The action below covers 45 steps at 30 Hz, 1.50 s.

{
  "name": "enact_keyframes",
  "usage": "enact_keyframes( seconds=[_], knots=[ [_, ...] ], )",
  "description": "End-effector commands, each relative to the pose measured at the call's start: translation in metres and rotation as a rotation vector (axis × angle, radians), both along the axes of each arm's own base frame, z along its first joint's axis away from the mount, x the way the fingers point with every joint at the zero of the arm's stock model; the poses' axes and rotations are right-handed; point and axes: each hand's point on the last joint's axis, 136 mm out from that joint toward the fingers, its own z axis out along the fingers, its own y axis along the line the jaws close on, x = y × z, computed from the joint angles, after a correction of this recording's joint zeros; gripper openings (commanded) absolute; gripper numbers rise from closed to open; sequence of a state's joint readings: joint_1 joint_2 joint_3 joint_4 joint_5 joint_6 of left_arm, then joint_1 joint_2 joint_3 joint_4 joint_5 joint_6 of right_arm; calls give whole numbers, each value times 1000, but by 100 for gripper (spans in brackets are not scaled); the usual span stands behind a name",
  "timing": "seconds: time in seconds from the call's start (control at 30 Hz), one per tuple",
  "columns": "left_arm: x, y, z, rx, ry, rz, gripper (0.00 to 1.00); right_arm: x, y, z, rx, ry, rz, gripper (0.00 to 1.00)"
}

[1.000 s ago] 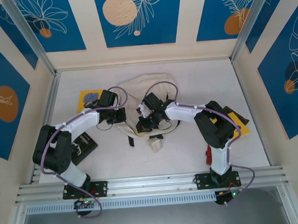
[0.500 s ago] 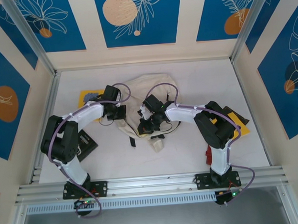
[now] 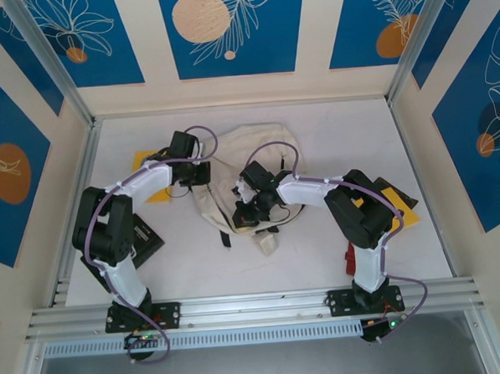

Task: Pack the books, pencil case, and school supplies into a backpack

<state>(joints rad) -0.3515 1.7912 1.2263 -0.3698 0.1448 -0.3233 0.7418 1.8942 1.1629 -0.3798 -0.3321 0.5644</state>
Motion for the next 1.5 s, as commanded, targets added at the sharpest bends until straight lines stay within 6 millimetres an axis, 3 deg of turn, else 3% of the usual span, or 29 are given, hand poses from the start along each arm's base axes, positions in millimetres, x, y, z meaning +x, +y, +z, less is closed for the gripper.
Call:
enact_keyframes(
  seconds=[0.0, 0.1, 0.3, 0.47, 0.6, 0.73, 0.87, 1.0, 1.17, 1.3, 1.47],
  knots=[
    [31, -6, 20, -38, -114, -19, 0, -18, -2, 7, -6, 50, 16, 0],
    [31, -5, 19, -42, -102, -5, 0, -6, 8, 16, 24, 17, -5, 0],
    [26, 14, 40, -81, -87, 116, 46, 24, 24, 29, 88, -39, -74, 0],
    [11, 38, 58, -126, -87, 223, 59, 50, 42, 32, 143, -49, -123, 0],
    [-10, 49, 61, -147, -68, 260, 60, 70, 48, 37, 164, -55, -146, 0],
    [-31, 39, 63, -214, -38, 212, 60, 83, 35, 48, 146, -88, -182, 29],
    [-45, 12, 66, -338, 3, 123, 54, 87, 4, 56, 82, -132, -254, 55],
    [-51, -11, 56, -349, 43, 84, 44, 86, -34, 42, -20, -108, -345, 58],
    [-61, -40, 18, -262, 137, 46, 37, 81, -73, 10, -132, -39, -443, 58],
    [-69, -53, -12, -151, 183, 27, 36, 82, -90, -5, -171, -4, -492, 58],
    [-72, -51, -50, -49, 241, 58, 36, 89, -101, -19, -197, 15, -522, 58]
  ],
)
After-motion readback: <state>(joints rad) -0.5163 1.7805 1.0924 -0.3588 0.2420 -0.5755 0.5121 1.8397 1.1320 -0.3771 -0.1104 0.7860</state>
